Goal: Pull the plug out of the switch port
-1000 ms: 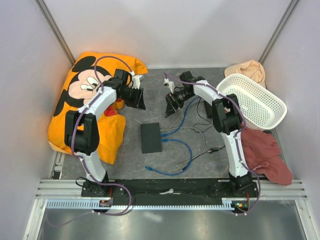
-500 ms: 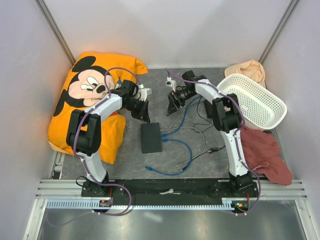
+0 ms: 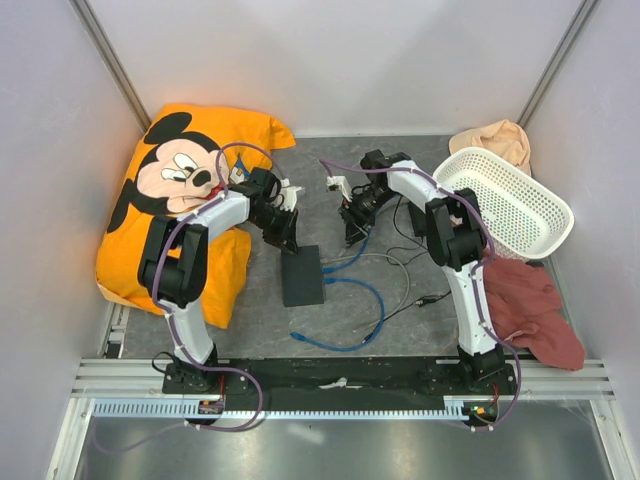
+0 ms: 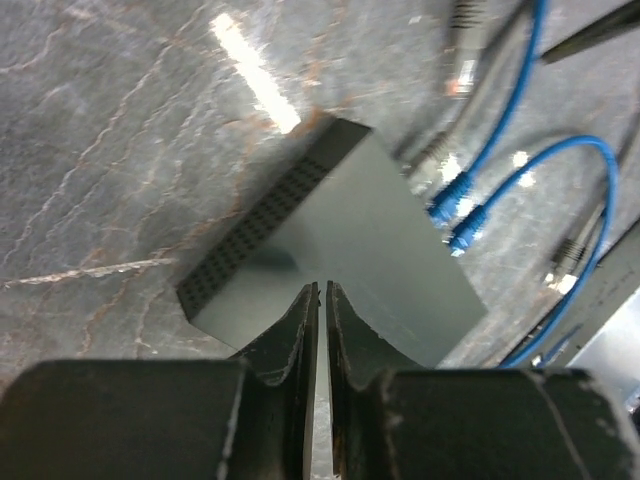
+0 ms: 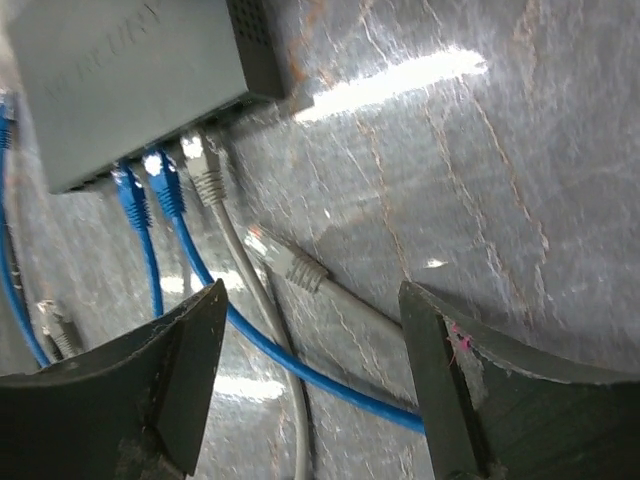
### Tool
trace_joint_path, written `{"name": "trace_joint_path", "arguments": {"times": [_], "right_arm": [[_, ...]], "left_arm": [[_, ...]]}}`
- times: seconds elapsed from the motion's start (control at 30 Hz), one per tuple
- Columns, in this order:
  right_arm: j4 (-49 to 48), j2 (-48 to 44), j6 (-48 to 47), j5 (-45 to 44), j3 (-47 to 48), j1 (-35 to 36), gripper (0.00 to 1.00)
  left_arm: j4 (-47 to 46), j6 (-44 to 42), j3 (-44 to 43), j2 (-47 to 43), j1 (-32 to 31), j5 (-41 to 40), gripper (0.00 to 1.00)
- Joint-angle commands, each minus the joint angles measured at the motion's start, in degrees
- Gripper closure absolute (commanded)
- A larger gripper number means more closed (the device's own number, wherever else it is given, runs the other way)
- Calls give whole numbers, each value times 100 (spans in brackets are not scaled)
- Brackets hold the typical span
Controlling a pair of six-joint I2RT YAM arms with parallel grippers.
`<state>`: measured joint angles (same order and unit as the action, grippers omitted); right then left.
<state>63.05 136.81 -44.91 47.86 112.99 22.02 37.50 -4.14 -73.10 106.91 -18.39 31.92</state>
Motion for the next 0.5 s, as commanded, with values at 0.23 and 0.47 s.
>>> {"name": "trace_joint_path", "arguments": {"times": [0.23,0.47], "right_arm": [[-1899,-761,517,-1762,-1033,-5,21],[-2191,-788,492,-1938,-1147,197,21]], "left_arm": [[-155,-113,-591,541,-15,-239,88],[-155,-157,-653,629,-7,-248,89]]}}
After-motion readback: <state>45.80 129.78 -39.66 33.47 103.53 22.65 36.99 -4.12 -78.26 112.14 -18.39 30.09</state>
